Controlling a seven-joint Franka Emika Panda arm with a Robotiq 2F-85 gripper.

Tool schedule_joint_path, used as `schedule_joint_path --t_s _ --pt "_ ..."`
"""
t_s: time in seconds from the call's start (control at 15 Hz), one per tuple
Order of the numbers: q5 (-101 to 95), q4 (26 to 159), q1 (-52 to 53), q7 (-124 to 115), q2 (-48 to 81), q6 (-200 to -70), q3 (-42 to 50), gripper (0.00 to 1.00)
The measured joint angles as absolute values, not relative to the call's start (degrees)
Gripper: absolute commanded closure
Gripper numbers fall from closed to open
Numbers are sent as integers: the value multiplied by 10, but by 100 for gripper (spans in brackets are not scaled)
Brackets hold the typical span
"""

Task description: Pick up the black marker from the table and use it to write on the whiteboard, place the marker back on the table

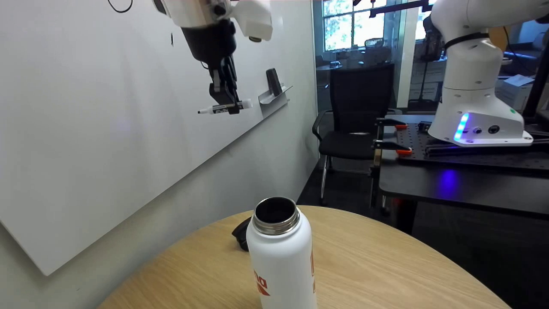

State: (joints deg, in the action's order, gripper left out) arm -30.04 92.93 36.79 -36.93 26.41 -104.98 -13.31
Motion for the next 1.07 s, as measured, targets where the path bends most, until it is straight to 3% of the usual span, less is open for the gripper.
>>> schedule_joint_path --t_s 0.27,0.33,0.67,1.07 --pt "-299 953 364 -376 253 -1062 -132 80" --pt "-298 954 364 -376 250 -1062 -132 94" --pt "-298 968 366 -376 248 -1078 -133 94" --pt "-345 1134 367 -390 228 -1318 -132 94"
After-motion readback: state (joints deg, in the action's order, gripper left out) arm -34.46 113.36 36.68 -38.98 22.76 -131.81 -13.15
